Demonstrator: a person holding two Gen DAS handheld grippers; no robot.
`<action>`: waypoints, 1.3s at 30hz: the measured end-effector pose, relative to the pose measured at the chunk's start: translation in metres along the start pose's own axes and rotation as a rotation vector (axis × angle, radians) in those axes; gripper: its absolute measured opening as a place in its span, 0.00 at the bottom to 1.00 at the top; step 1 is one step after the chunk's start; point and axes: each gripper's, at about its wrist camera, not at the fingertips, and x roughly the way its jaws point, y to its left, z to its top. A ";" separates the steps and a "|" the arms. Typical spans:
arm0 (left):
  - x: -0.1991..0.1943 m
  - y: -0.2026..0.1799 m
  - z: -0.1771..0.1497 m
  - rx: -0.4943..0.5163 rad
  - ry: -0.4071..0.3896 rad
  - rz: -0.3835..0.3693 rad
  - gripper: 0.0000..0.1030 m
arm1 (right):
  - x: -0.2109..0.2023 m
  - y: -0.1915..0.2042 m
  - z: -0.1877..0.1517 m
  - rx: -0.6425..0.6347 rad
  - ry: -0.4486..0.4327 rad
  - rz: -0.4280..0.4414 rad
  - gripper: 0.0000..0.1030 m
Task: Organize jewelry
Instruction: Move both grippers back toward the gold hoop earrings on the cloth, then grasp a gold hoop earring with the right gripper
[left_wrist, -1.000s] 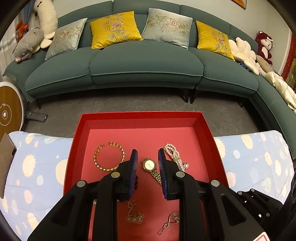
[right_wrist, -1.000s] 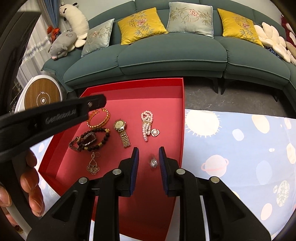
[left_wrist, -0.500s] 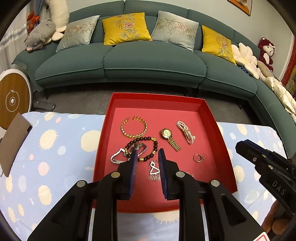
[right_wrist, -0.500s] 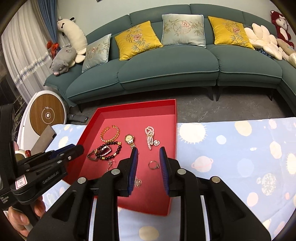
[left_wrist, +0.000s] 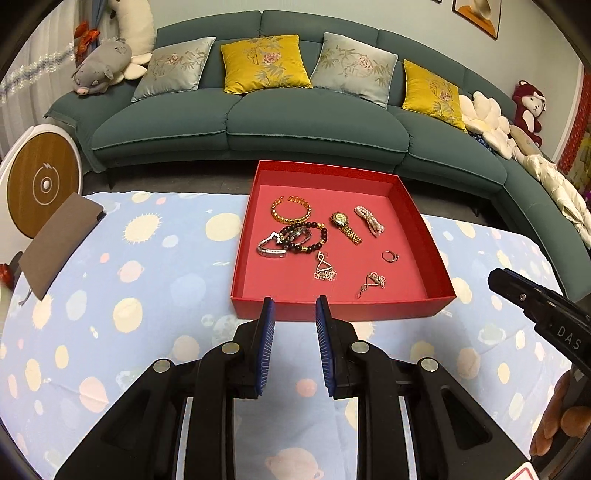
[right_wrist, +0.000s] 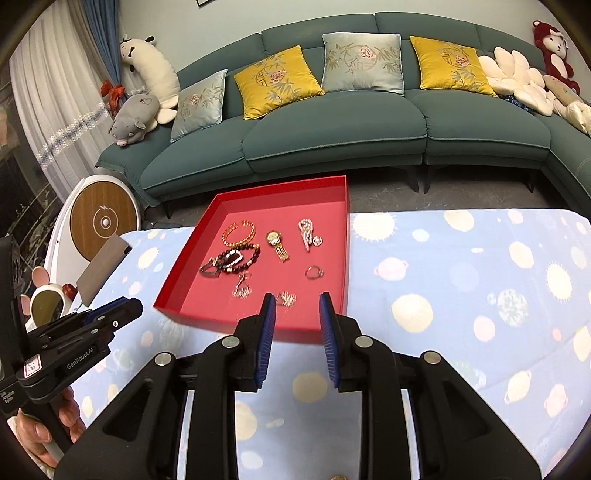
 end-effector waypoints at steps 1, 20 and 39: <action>-0.004 0.000 -0.004 0.002 -0.002 0.001 0.19 | -0.003 0.002 -0.003 -0.003 -0.002 0.000 0.24; -0.024 -0.010 -0.066 0.061 0.030 0.032 0.19 | -0.024 0.020 -0.067 -0.071 0.039 -0.025 0.29; -0.027 -0.031 -0.109 0.082 0.083 0.017 0.21 | -0.048 -0.014 -0.122 -0.017 0.079 -0.053 0.35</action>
